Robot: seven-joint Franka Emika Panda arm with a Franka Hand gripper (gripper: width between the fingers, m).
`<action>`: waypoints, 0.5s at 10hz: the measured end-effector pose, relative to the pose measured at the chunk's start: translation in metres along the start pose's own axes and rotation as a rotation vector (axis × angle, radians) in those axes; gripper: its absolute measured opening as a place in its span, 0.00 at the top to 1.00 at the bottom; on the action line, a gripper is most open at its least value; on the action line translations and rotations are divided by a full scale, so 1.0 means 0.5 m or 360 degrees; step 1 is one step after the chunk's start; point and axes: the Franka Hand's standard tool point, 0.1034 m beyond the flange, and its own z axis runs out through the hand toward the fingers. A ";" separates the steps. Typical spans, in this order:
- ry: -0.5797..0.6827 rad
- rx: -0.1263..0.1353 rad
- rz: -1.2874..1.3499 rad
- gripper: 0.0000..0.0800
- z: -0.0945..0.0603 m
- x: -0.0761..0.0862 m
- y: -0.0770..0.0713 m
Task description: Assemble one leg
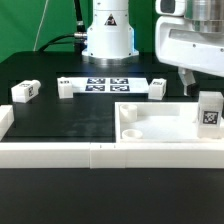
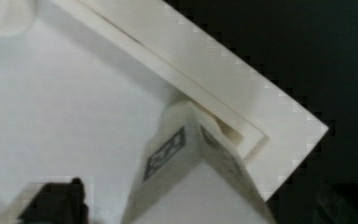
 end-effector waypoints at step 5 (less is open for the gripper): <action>0.0072 -0.0032 -0.0648 0.19 0.010 -0.007 -0.002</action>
Offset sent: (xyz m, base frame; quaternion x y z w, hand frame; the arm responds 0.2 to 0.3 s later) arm -0.0056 0.0013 -0.0075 -0.0062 0.0411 -0.2317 0.9719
